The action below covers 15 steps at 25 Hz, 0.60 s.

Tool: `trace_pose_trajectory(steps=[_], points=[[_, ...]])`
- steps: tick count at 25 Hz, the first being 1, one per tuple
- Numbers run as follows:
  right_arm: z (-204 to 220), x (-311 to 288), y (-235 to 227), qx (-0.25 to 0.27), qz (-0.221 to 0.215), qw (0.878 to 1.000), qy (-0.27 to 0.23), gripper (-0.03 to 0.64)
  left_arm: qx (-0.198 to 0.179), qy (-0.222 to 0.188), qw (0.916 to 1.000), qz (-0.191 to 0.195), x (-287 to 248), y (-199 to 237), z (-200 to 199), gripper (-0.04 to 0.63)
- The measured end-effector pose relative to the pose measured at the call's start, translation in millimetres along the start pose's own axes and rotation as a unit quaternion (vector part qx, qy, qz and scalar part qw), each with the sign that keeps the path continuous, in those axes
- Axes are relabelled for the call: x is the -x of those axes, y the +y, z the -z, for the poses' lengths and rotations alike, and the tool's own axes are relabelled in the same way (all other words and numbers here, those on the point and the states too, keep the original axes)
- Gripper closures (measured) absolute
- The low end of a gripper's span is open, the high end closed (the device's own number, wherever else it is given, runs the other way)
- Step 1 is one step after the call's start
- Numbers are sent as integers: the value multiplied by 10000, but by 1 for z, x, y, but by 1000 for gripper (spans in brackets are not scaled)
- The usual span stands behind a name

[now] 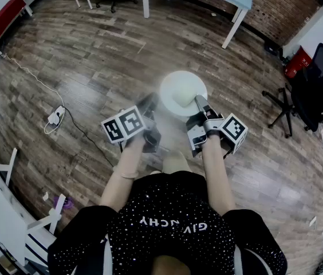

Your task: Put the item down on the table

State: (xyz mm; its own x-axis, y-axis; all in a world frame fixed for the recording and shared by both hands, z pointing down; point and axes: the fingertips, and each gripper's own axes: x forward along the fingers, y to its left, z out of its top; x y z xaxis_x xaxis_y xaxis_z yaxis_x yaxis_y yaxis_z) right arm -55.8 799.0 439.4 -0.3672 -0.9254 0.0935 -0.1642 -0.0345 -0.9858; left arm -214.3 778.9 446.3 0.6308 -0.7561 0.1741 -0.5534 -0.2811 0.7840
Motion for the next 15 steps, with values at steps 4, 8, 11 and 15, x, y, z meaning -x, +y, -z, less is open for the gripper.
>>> trace_pose_trajectory(steps=[4,8,11,15], points=[[0,-1,-7,13,-39,10000,-13,586,-65,-29,10000,-35,-1,8,5,580],[-13,-16,-16,33,-74,10000,30,586,-132,-50,9999,-51,-23,13,2,580],[-43,-54,-11,-48,-7,9999,109,586,-122,-44,9998,-119,-65,11,-24,580],[-81,-106,-5,-47,12,9997,226,586,-102,-125,9997,-204,-118,12,-55,580]])
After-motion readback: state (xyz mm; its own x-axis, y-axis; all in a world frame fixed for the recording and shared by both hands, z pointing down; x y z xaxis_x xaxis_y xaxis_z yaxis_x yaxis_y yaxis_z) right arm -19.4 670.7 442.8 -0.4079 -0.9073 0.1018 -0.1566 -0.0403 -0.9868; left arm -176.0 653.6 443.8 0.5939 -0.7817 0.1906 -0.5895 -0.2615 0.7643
